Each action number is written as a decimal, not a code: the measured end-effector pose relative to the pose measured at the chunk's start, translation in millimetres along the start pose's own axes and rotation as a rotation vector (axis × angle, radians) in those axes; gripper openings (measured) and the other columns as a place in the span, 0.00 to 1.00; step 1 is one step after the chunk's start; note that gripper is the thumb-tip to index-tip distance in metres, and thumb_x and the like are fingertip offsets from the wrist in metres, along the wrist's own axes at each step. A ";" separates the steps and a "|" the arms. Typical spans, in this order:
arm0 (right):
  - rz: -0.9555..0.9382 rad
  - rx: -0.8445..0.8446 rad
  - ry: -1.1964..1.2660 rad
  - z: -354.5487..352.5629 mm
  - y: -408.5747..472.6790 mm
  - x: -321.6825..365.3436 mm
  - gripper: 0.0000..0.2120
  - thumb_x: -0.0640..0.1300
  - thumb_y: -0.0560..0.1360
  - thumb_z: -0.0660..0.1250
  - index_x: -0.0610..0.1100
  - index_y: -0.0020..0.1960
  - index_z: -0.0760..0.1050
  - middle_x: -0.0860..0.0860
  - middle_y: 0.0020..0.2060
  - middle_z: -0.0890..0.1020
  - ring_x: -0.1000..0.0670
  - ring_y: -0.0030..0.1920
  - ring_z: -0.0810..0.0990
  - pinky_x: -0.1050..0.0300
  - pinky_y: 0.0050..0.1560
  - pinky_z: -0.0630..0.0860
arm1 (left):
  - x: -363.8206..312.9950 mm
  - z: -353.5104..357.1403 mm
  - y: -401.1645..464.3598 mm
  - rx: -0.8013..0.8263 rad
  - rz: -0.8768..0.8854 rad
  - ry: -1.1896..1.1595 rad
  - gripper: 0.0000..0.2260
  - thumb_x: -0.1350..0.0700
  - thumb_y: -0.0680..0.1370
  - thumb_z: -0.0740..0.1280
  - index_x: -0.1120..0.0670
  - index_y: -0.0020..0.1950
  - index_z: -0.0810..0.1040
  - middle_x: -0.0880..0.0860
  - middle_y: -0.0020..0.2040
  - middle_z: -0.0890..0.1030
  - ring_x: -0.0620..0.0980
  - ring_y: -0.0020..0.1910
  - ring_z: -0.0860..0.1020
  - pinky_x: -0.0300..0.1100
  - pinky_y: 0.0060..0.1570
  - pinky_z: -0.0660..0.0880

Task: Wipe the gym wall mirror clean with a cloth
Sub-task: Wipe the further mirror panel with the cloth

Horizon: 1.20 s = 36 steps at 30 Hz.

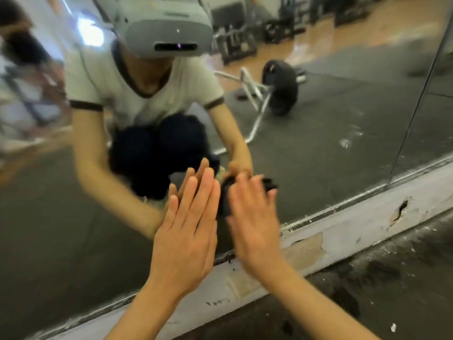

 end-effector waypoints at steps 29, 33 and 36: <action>-0.093 0.054 -0.037 -21.4 -13.8 -62.3 0.27 0.43 0.86 0.48 0.42 0.82 0.41 0.48 0.82 0.42 0.46 0.81 0.44 0.47 0.80 0.42 | -52.4 17.9 75.3 -0.020 -0.002 -0.012 0.25 0.56 0.85 0.50 0.62 0.81 0.49 0.56 0.82 0.48 0.54 0.82 0.43 0.52 0.80 0.42; -0.125 0.061 -0.077 -60.2 6.5 -147.7 0.27 0.43 0.86 0.47 0.42 0.82 0.45 0.51 0.82 0.45 0.46 0.81 0.46 0.47 0.80 0.43 | -54.5 23.0 74.4 -0.020 -0.017 0.061 0.30 0.57 0.81 0.55 0.62 0.82 0.48 0.56 0.83 0.43 0.54 0.82 0.43 0.50 0.80 0.42; 0.612 -0.274 0.206 -56.1 20.9 -142.0 0.26 0.45 0.86 0.47 0.40 0.81 0.47 0.51 0.81 0.47 0.48 0.82 0.44 0.51 0.80 0.40 | -55.1 23.1 74.8 -0.015 -0.010 0.051 0.32 0.56 0.81 0.54 0.60 0.82 0.46 0.54 0.83 0.41 0.54 0.82 0.43 0.50 0.80 0.42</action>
Point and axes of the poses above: each hand's wrist, its own y-axis towards the middle knuckle, its own z-axis out of the palm, x = y × z, the point moved 2 cm from there along y, towards the middle knuckle
